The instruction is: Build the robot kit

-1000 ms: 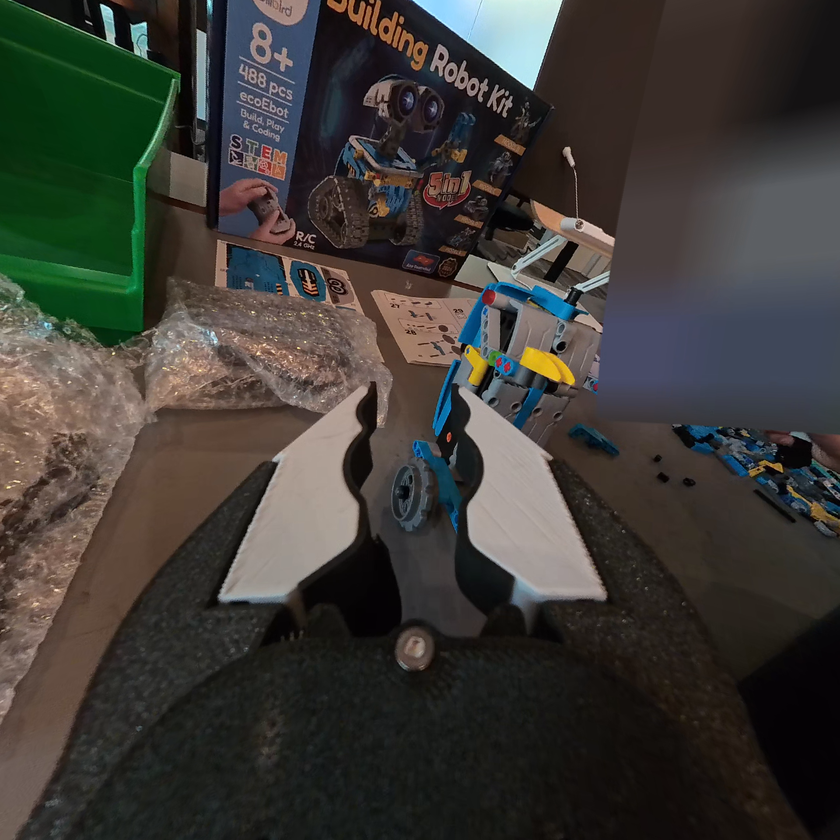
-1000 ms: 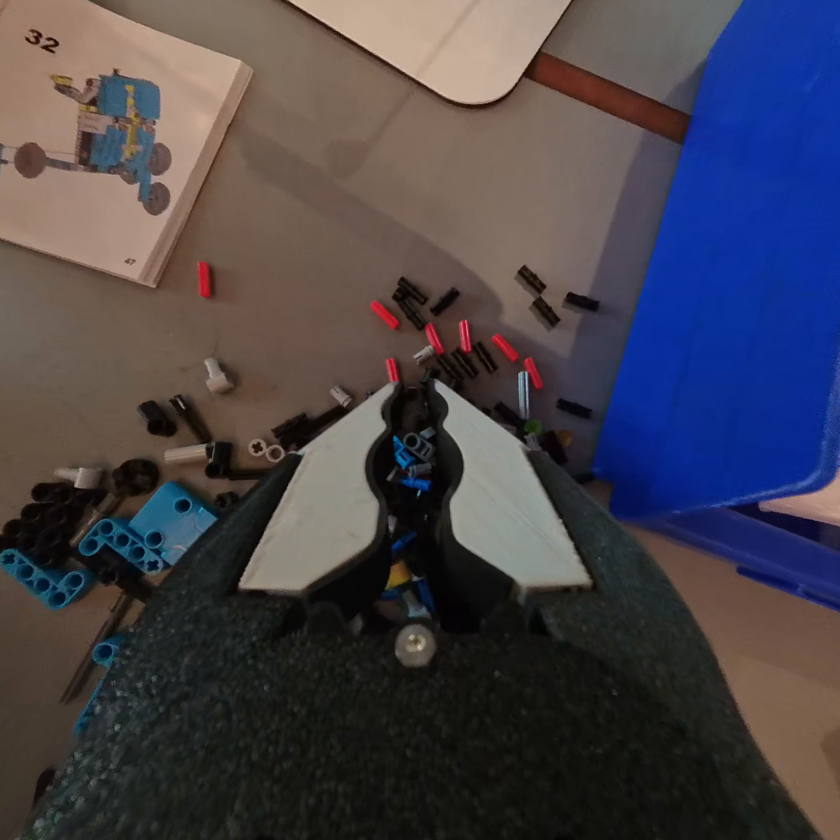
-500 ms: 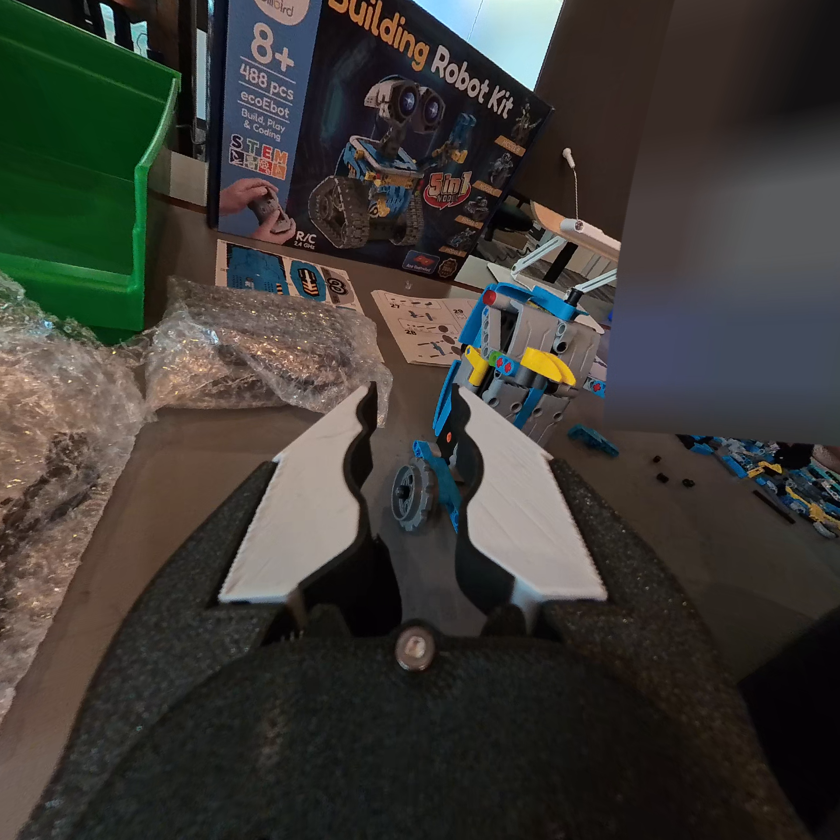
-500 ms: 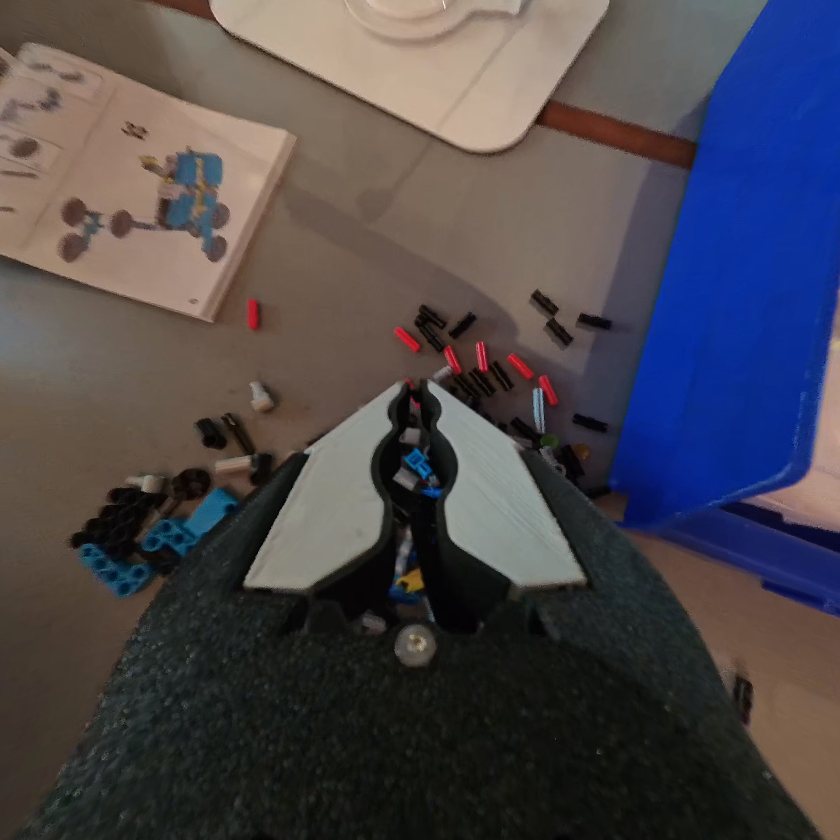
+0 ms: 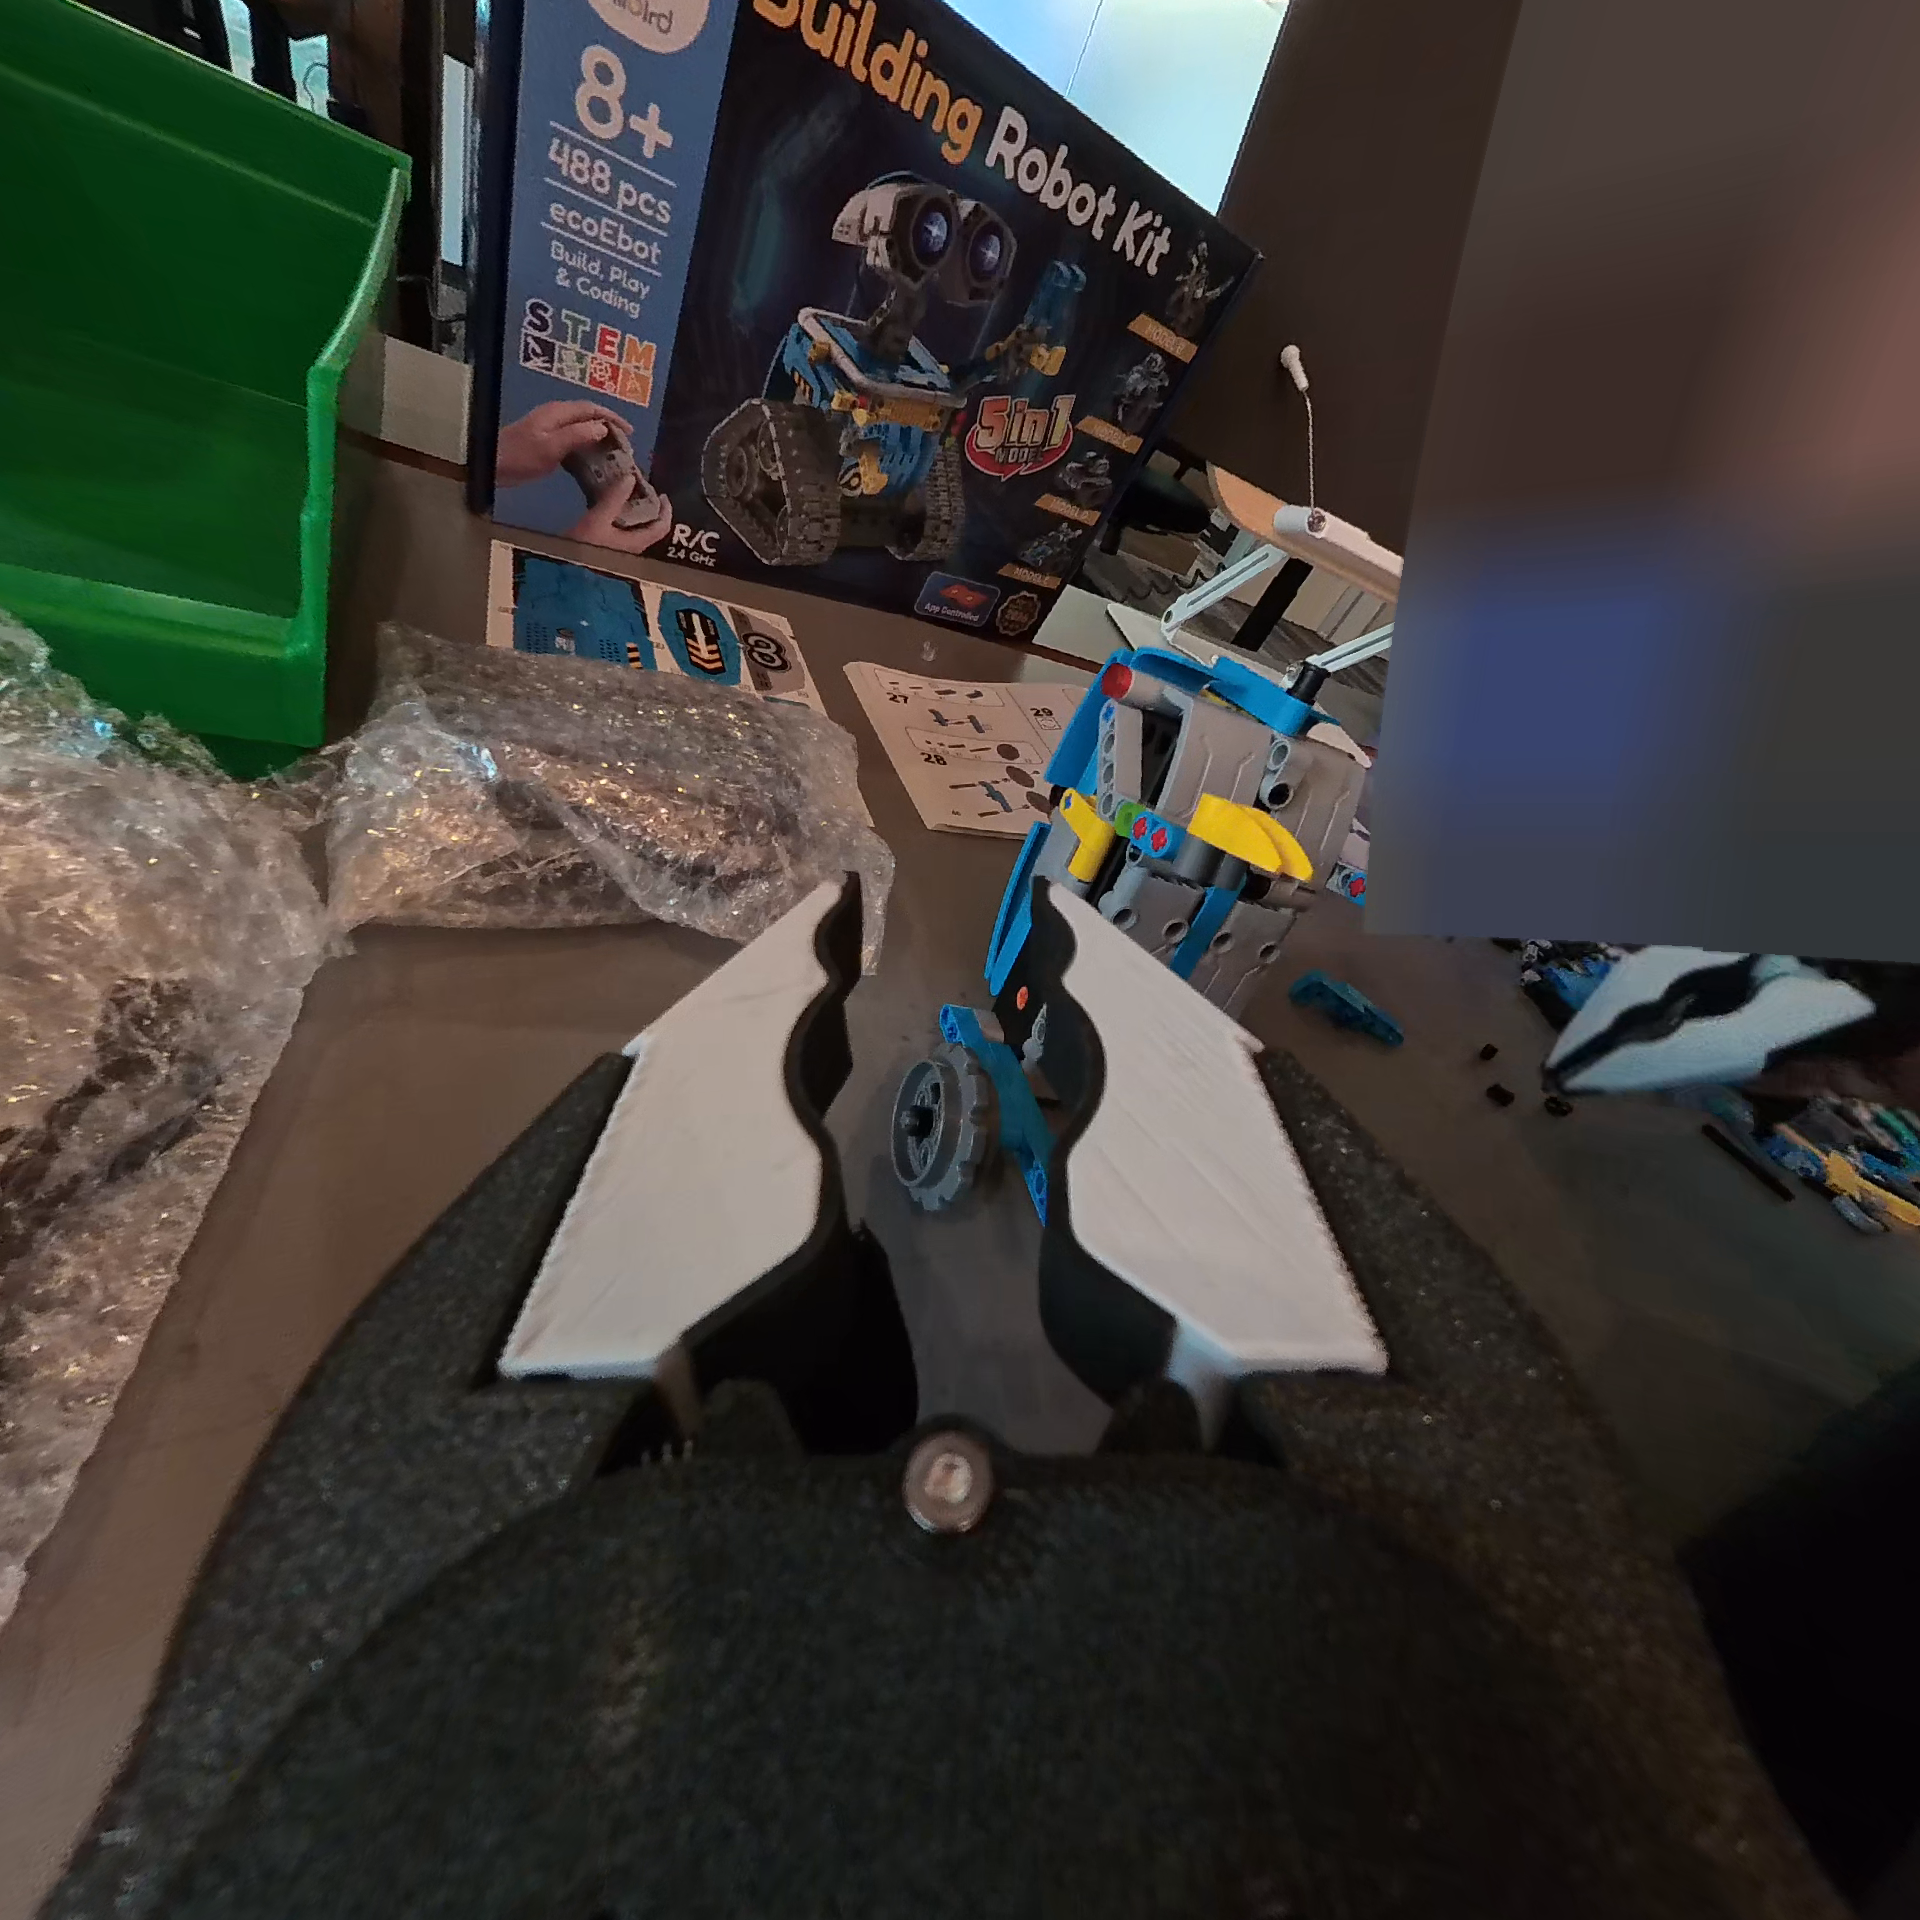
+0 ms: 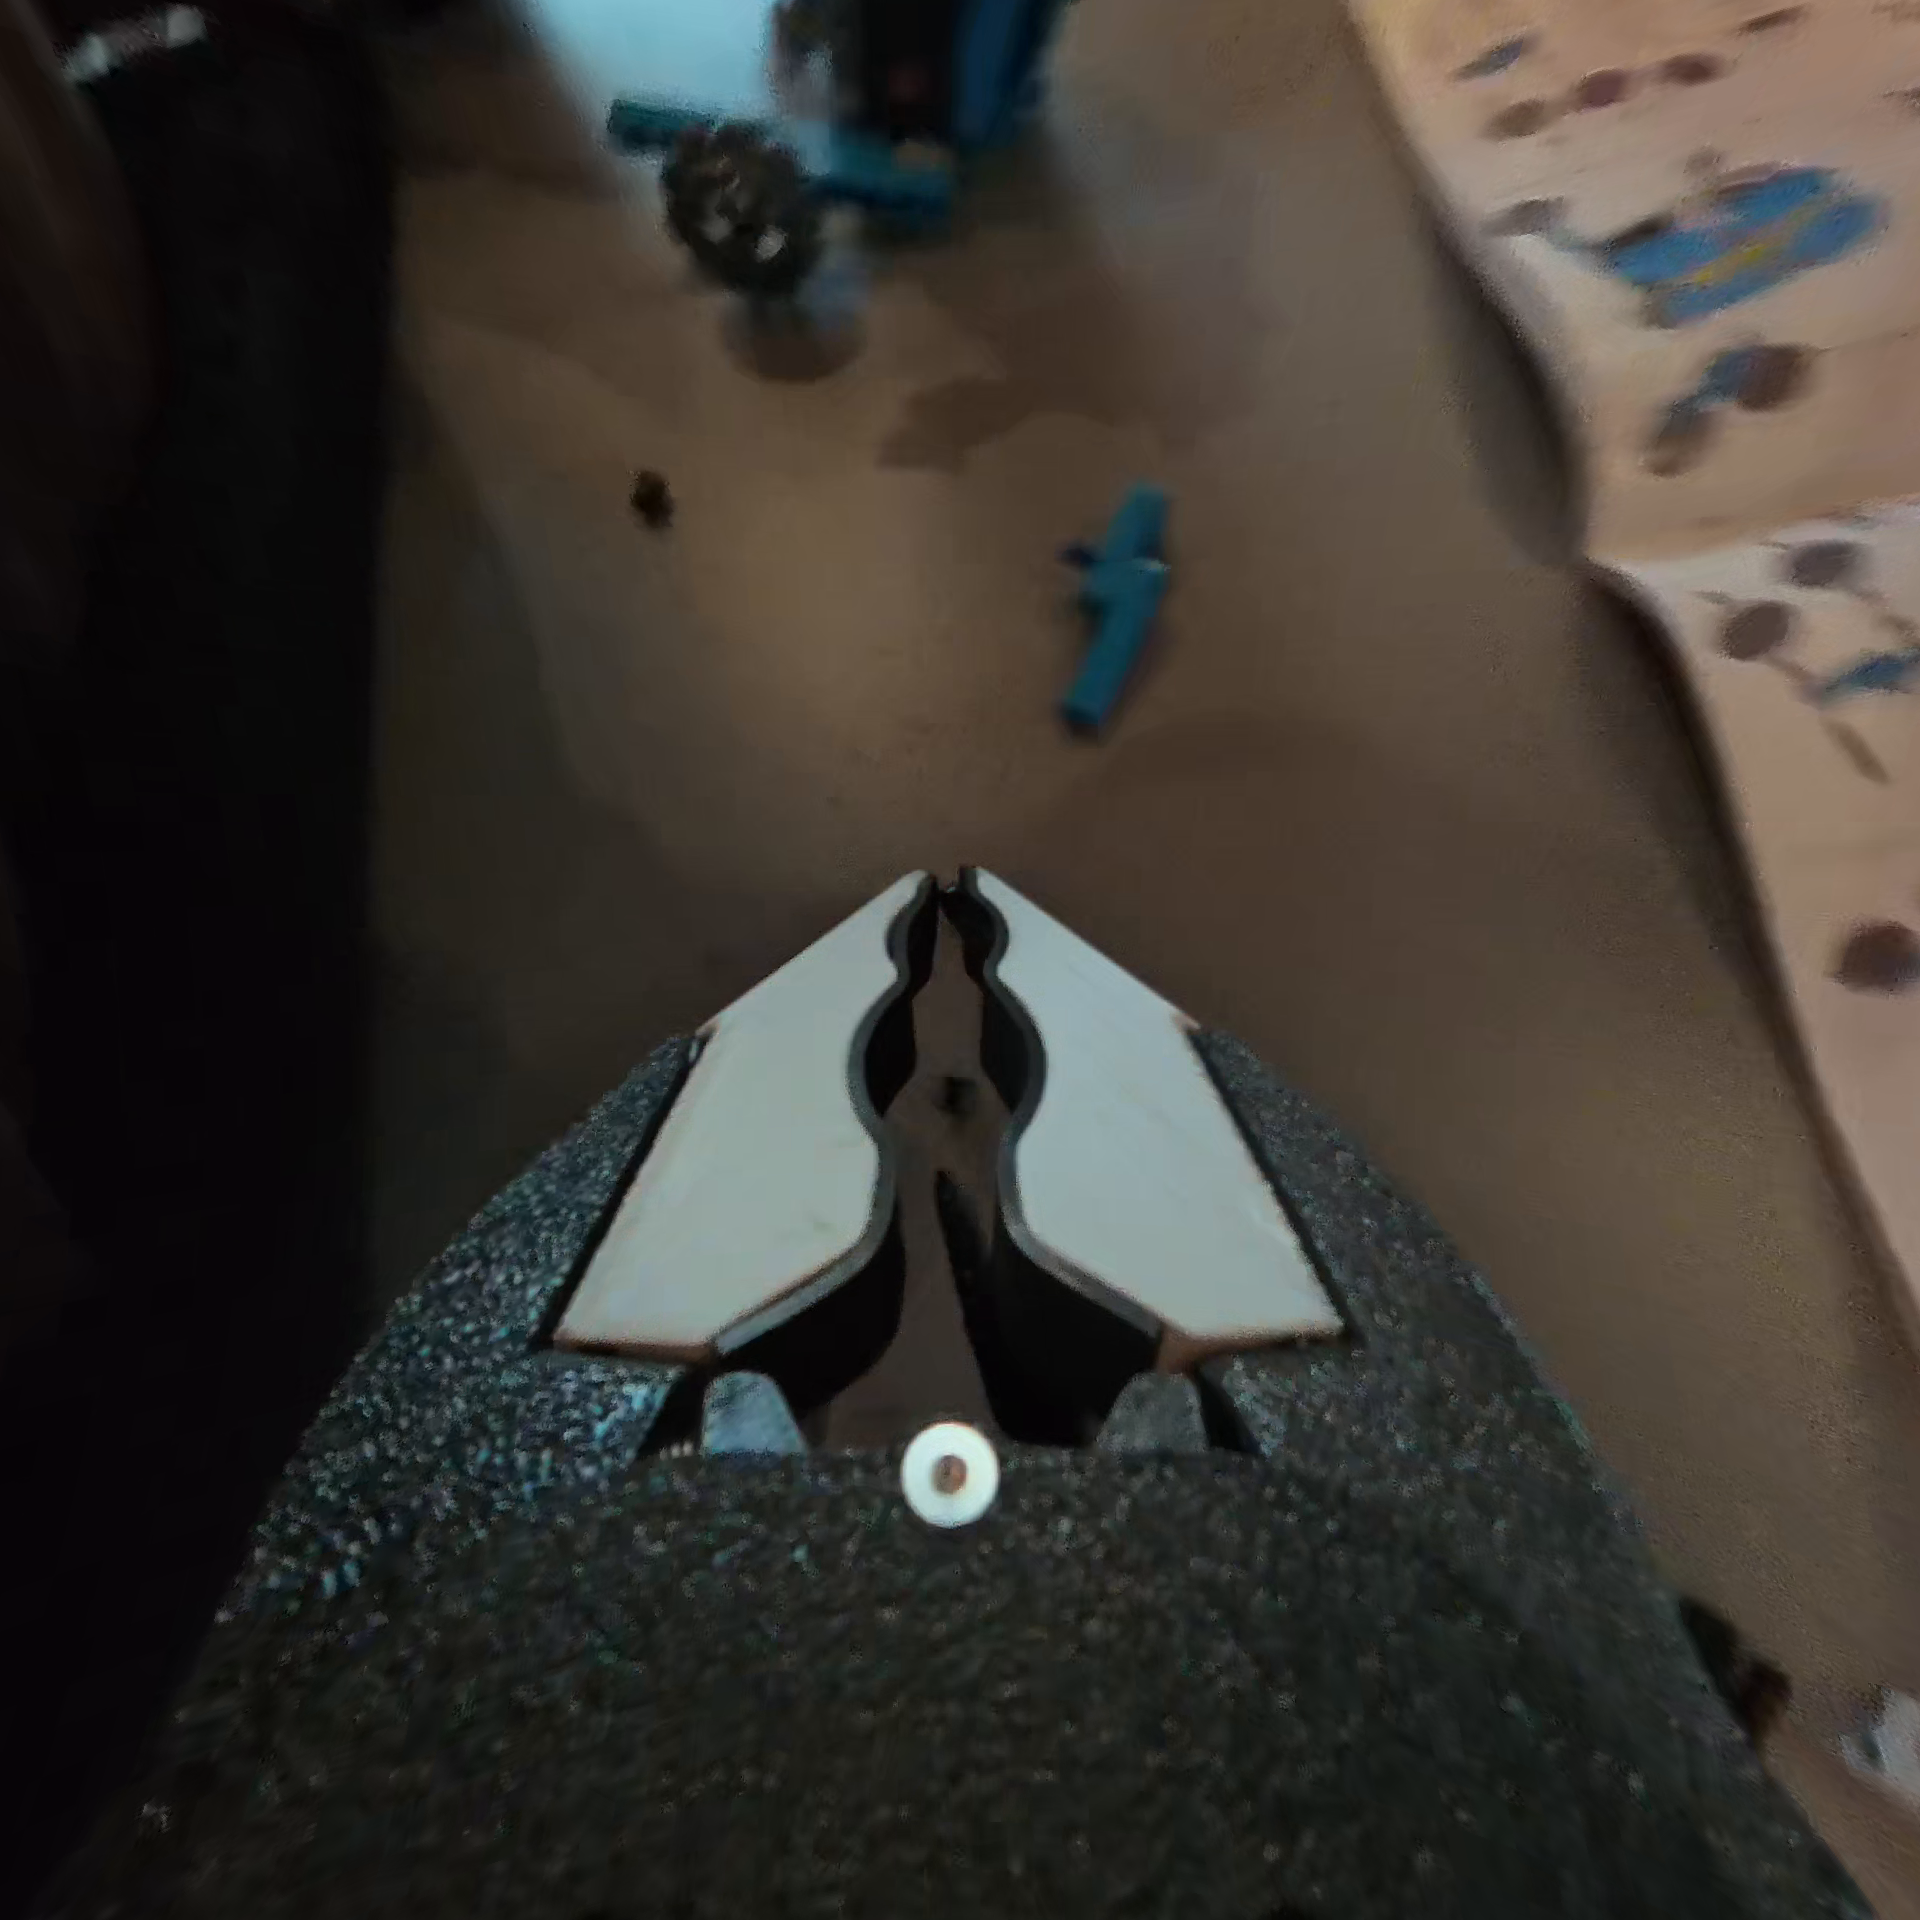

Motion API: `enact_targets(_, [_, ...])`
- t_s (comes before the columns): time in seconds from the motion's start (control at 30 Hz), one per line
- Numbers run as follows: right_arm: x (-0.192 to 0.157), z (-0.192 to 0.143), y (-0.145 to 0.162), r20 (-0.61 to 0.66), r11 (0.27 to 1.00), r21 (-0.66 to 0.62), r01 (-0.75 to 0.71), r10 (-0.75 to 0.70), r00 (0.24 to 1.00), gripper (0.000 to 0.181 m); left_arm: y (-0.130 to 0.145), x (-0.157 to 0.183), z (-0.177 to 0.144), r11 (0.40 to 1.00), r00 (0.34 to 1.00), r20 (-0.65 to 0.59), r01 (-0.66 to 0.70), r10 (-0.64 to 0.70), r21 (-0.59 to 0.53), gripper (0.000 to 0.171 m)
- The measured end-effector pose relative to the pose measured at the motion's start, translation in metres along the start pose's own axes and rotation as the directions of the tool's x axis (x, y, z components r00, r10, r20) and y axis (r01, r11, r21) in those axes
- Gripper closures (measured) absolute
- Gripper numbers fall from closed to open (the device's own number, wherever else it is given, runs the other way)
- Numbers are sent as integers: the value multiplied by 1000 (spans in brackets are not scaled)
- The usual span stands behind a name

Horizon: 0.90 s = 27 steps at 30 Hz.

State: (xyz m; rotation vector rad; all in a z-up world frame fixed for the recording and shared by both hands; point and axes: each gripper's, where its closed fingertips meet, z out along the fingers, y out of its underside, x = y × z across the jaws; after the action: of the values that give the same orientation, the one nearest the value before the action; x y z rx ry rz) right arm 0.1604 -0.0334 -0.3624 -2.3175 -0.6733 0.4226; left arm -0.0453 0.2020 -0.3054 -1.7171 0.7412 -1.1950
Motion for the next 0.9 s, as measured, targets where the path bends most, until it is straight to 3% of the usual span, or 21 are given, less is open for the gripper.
enact_targets(0.1, [-21,26,16,33,985,-124,118,-114,993,176,0,0,-1,1000,1000,-2,5,-5,1,140])
enact_targets(0.5, [-23,30,16,63,994,-93,58,-52,997,176,1,0,0,1000,1000,2,4,-4,-8,140])
enact_targets(0.57, [-19,27,13,33,996,-75,37,-35,999,161,1,0,1,1000,1000,3,0,0,-10,140])
enact_targets(0.63, [-23,18,-1,40,1000,-1,18,-18,999,160,2,0,1,1000,1000,2,2,-2,-15,140])
enact_targets(0.77, [-12,-19,-24,-76,986,163,-43,56,996,161,3,2,4,1000,1000,-5,5,-5,-23,140])
enact_targets(0.83, [-6,-45,-17,-176,973,212,-91,130,976,162,3,2,4,1000,1000,-3,-5,5,-23,140])
enact_targets(0.9, [-5,-70,9,-265,971,177,-163,207,942,162,2,3,3,1000,1000,4,-14,14,-20,140])
